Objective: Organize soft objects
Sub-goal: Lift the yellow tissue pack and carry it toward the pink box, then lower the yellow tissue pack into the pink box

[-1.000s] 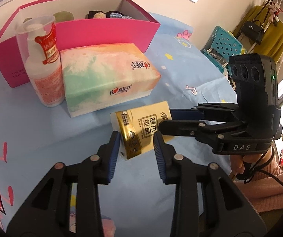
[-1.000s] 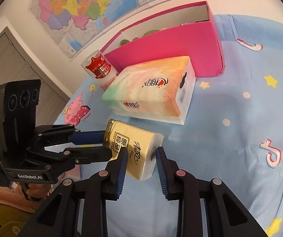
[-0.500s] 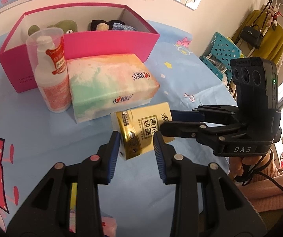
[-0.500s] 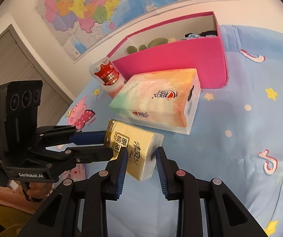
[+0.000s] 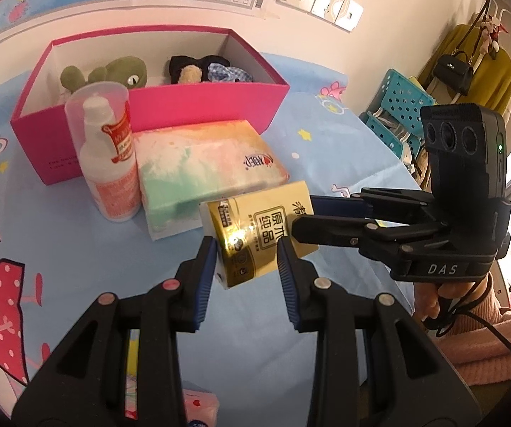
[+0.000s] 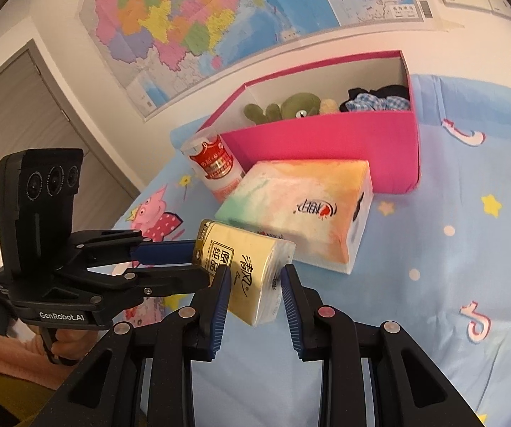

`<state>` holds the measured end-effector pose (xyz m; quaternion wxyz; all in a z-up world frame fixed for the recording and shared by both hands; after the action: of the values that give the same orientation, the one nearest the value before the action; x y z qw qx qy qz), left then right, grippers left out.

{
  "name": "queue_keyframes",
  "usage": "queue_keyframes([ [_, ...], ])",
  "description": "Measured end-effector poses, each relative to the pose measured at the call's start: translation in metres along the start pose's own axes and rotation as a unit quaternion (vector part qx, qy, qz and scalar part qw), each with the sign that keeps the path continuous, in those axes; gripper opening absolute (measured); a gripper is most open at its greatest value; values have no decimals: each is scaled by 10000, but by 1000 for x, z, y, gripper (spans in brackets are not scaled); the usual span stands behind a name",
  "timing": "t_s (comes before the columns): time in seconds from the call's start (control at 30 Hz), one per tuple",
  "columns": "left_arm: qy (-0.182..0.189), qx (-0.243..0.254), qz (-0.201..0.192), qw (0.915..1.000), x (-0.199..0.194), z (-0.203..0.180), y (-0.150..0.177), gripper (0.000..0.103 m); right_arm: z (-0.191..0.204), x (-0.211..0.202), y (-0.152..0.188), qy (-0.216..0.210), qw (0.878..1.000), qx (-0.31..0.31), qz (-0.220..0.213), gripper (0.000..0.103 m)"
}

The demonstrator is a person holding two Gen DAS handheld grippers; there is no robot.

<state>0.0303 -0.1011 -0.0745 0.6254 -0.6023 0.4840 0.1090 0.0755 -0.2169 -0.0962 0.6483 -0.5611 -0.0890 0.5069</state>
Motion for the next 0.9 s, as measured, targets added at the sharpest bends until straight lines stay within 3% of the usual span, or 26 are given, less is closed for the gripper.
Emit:
queue_keyframes([
  [0.9, -200, 45, -298, 9993, -9, -1, -18, 36, 10, -7, -30, 28, 9989, -329, -318, 29],
])
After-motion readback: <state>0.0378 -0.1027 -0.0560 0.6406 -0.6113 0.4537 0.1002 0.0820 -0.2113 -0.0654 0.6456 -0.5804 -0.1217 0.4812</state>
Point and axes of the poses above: each gripper's, at about its wrist camera, not at the fingertips, and x roughly the way its jaws point, z to its left, y to its underside, the point moved 4 cm from there along x, roughly the way its jaws point, and after that the axes turned 5 degrees about -y, right-handed, at the moved point
